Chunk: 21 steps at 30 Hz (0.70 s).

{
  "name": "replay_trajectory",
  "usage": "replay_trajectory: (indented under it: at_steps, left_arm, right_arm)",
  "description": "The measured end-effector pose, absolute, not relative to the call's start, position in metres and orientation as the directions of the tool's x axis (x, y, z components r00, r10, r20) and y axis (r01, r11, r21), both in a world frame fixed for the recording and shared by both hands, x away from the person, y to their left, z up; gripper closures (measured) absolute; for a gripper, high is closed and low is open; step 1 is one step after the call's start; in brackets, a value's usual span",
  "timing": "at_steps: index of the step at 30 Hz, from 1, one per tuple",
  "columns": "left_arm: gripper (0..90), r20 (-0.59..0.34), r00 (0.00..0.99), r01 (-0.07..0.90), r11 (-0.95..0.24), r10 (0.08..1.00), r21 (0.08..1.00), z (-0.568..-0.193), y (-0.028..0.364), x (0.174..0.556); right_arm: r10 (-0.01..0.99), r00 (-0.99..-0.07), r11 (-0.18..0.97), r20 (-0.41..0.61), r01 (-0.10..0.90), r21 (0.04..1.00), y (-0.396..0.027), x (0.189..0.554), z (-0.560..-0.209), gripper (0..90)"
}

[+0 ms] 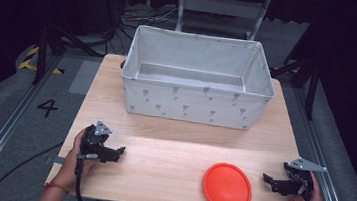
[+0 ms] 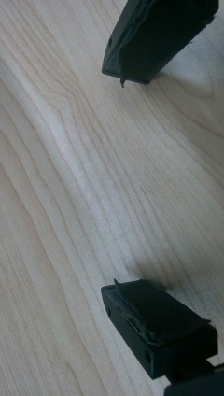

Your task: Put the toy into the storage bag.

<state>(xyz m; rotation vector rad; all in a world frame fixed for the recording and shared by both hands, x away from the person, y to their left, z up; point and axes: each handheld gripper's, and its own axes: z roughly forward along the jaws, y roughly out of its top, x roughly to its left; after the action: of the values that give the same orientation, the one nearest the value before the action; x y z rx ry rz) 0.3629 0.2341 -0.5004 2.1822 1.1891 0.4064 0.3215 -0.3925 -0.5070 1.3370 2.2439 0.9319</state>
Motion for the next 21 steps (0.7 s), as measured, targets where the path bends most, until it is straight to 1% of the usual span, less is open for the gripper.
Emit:
replay_trajectory:
  at_steps: [12, 21]
  left_arm:
    - [0.1, -0.021, 0.563, 0.638, -0.418, 0.826, 0.647, -0.5003, 0.2398, 0.3590]
    - [0.4, -0.022, 0.556, 0.644, -0.414, 0.831, 0.644, -0.5000, 0.2413, 0.3546]
  right_arm:
    - [0.868, -0.496, 0.344, 0.017, 0.627, 0.699, -0.3922, 0.3232, -0.5071, 1.0]
    - [0.808, -0.589, 0.416, 0.019, 0.592, 0.690, -0.3965, 0.3291, -0.5065, 0.3]
